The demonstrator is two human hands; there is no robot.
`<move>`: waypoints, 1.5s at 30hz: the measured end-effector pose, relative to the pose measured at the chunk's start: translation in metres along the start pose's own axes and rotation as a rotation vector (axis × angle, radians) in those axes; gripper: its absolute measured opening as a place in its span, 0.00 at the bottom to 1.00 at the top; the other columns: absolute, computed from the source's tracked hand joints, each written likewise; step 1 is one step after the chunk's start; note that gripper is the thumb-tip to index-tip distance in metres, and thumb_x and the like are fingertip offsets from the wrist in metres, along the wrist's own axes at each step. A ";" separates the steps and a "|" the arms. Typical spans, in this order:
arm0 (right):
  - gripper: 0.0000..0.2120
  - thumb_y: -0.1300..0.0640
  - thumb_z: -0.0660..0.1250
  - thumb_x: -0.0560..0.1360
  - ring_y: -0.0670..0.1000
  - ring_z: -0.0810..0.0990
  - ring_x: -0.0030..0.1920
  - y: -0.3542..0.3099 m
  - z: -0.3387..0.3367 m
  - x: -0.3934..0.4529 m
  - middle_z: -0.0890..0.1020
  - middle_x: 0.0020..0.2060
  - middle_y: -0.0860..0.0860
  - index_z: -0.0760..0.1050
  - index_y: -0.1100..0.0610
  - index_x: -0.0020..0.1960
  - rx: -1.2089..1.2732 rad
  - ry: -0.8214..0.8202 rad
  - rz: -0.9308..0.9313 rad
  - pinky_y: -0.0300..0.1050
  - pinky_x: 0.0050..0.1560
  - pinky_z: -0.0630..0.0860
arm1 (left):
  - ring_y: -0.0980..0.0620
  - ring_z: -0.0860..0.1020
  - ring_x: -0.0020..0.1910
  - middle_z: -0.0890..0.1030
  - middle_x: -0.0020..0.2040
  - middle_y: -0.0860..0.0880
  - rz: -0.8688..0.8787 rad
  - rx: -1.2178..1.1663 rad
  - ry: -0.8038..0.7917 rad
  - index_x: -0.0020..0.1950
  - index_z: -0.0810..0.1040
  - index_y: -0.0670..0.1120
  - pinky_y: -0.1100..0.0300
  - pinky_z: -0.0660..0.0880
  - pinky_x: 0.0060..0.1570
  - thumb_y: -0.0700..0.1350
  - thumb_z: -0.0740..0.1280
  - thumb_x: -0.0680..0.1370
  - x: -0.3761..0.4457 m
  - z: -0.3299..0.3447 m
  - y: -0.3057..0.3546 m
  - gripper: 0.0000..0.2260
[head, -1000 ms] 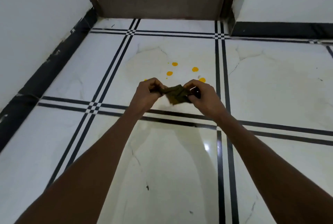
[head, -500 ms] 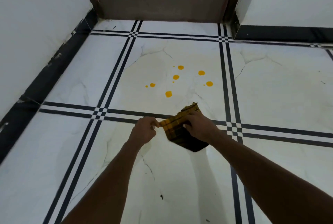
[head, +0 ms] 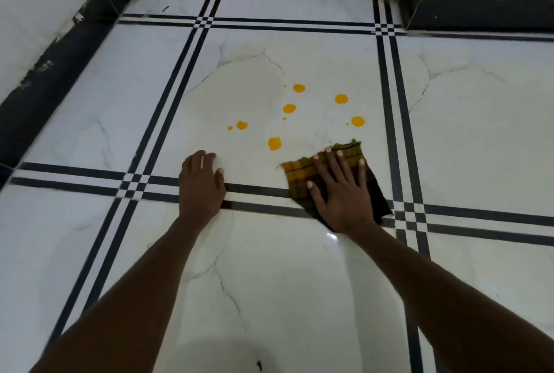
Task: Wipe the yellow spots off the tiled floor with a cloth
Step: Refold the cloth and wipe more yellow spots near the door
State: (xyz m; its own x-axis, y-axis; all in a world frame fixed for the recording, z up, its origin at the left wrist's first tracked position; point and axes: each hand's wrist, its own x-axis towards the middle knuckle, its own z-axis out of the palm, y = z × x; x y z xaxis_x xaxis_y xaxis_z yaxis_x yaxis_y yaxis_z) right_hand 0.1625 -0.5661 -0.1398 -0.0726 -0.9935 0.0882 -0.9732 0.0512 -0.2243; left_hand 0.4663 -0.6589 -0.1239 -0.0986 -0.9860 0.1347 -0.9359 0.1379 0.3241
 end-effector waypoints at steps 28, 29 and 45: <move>0.31 0.39 0.48 0.84 0.60 0.56 0.84 -0.070 0.021 0.235 0.59 0.84 0.55 0.59 0.50 0.84 -0.053 -0.096 -0.215 0.68 0.82 0.48 | 0.44 0.47 0.86 0.52 0.86 0.47 -0.079 0.082 -0.024 0.85 0.55 0.51 0.41 0.50 0.83 0.52 0.50 0.87 0.008 0.017 0.003 0.25; 0.30 0.40 0.49 0.85 0.59 0.56 0.85 -0.079 0.020 0.210 0.59 0.84 0.54 0.59 0.49 0.84 -0.073 -0.092 -0.352 0.68 0.82 0.48 | 0.44 0.47 0.86 0.52 0.86 0.47 -0.080 0.082 -0.030 0.85 0.54 0.51 0.41 0.51 0.83 0.52 0.49 0.87 0.008 0.016 0.003 0.25; 0.28 0.41 0.45 0.87 0.57 0.51 0.86 -0.133 0.016 0.175 0.56 0.85 0.52 0.54 0.46 0.85 -0.101 -0.210 -0.607 0.66 0.83 0.46 | 0.43 0.49 0.86 0.53 0.86 0.45 -0.103 0.108 -0.047 0.85 0.54 0.45 0.40 0.52 0.82 0.52 0.48 0.87 0.009 0.015 0.002 0.27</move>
State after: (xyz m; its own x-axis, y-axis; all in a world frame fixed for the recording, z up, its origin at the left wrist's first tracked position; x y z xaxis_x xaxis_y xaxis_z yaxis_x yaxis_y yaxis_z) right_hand 0.2828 -0.7481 -0.1097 0.5306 -0.8473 -0.0232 -0.8444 -0.5260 -0.1012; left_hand 0.4585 -0.6687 -0.1365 -0.0139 -0.9980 0.0612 -0.9726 0.0277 0.2308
